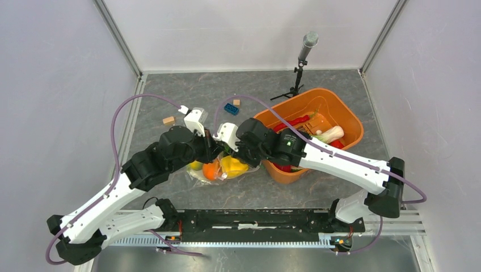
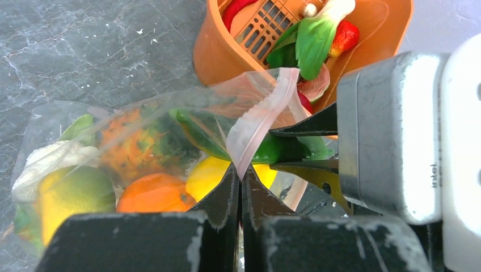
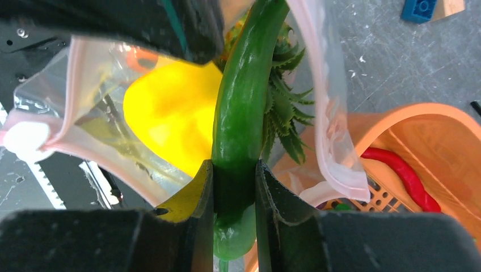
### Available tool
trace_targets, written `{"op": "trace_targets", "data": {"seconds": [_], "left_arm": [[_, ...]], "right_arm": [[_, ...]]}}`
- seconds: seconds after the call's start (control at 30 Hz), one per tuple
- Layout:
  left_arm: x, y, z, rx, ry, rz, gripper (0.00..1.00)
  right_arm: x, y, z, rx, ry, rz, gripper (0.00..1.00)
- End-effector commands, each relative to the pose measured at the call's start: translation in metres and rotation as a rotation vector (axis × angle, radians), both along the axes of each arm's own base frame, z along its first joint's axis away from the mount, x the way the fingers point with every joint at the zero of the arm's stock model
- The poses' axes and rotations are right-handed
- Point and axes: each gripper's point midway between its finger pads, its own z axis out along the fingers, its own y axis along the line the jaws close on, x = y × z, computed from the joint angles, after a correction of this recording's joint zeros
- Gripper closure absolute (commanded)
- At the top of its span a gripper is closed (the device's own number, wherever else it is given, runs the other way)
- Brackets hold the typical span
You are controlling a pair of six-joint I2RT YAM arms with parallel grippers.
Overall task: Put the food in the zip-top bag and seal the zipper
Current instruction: Place the fake vegetable in the zipper food storage bag.
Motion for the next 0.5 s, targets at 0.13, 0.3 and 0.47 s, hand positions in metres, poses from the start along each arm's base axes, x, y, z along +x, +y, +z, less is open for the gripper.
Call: {"op": "trace_targets", "data": {"seconds": [0.13, 0.3, 0.47], "left_arm": [[-0.001, -0.006, 0.033, -0.110, -0.070, -0.019, 0.98], [-0.002, 0.000, 0.036, -0.125, -0.084, 0.003, 0.98], [-0.002, 0.002, 0.035, -0.130, -0.079, 0.013, 0.98]], "right_arm": [[0.023, 0.020, 0.044, 0.153, -0.118, -0.077, 0.66], [0.003, 0.038, 0.055, 0.319, -0.074, 0.019, 0.53], [0.002, 0.039, 0.067, 0.388, -0.081, 0.007, 0.40]]}}
